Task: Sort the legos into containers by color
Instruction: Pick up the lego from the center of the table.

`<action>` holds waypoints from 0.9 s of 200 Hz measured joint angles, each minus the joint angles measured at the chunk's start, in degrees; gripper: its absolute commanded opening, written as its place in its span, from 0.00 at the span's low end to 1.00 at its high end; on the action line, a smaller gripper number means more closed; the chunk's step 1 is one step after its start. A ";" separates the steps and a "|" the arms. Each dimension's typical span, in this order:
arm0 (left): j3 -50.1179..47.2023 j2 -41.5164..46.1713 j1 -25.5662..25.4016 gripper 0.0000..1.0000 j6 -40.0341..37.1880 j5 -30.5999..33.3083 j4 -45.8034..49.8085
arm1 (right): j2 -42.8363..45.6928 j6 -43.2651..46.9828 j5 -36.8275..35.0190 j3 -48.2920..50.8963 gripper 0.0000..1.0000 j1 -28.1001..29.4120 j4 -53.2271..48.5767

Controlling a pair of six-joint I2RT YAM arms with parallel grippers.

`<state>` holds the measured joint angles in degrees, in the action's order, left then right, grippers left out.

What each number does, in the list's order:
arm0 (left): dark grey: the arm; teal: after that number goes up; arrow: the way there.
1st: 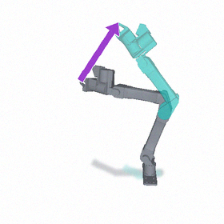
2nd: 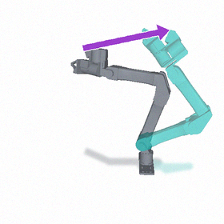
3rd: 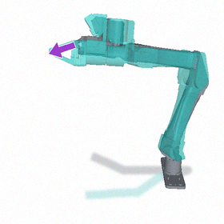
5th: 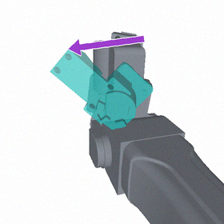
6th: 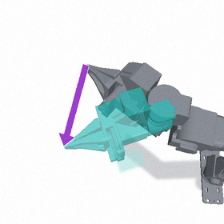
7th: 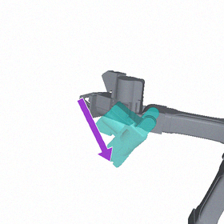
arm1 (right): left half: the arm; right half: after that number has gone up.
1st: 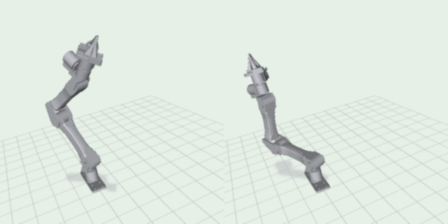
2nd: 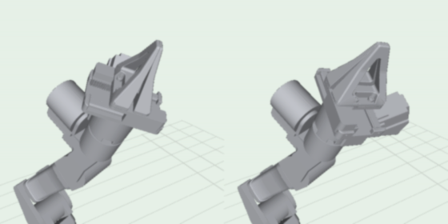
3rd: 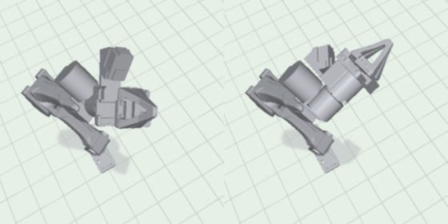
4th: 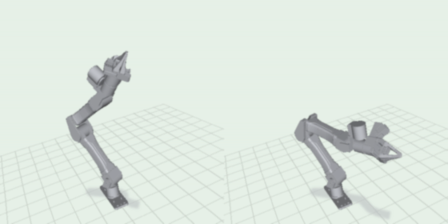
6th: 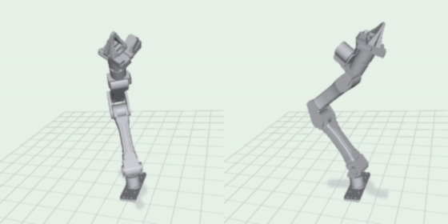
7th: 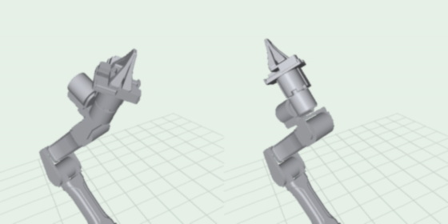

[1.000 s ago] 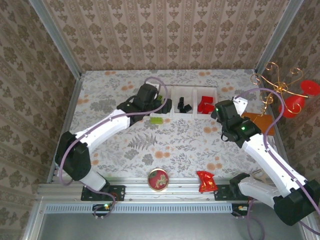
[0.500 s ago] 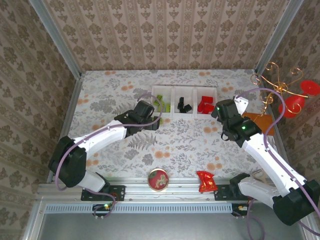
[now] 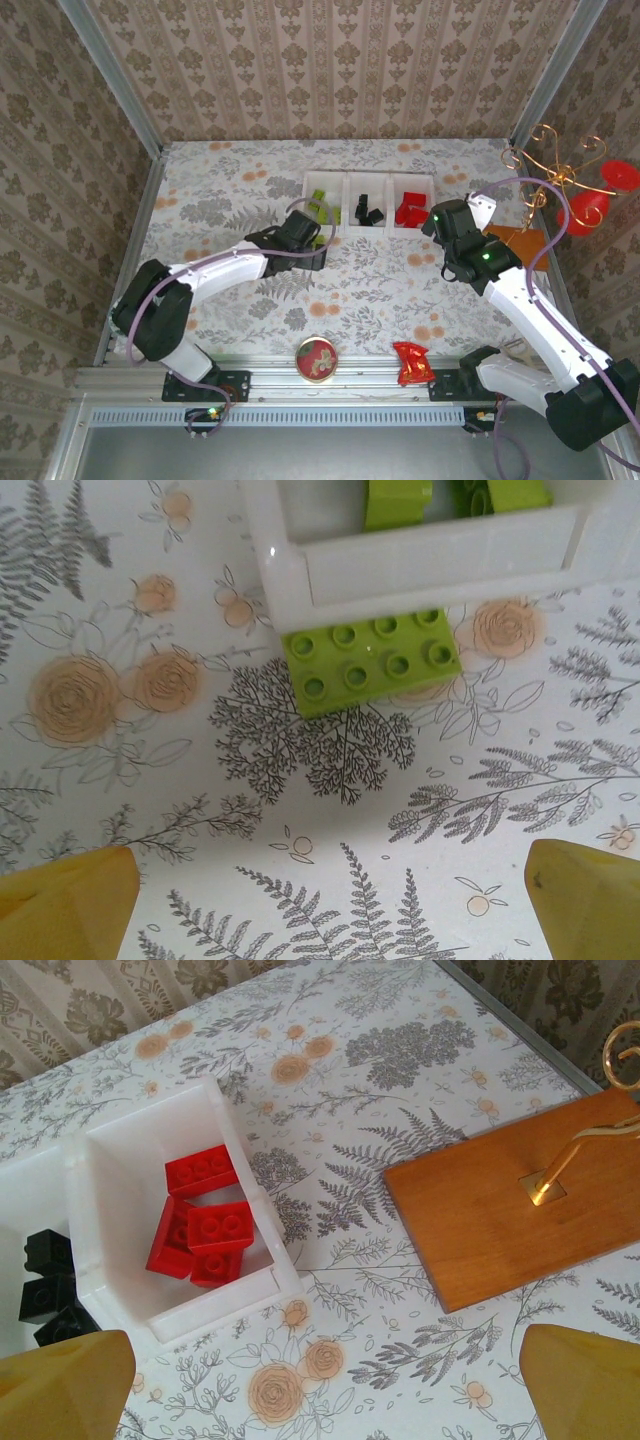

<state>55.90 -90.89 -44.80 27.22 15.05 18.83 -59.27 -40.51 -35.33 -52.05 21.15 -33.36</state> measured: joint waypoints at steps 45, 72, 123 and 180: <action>1.77 -5.03 -0.13 1.00 0.00 0.02 -0.48 | 0.17 0.00 0.02 0.17 1.00 -0.07 0.20; 3.98 -7.85 -0.11 1.00 -0.11 -0.02 -1.90 | 0.83 0.00 0.02 0.61 1.00 -0.28 0.22; 8.92 -13.16 1.09 1.00 -0.26 -0.50 -3.06 | 1.03 -0.02 0.00 0.74 1.00 -0.33 0.26; 11.98 -17.40 2.16 1.00 -0.17 -1.11 -3.02 | 1.03 -0.02 0.00 0.76 1.00 -0.44 0.26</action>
<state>67.88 -108.29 -42.63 27.05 13.93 15.81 -58.24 -40.53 -35.33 -51.29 20.71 -33.10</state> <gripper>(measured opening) 0.999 0.999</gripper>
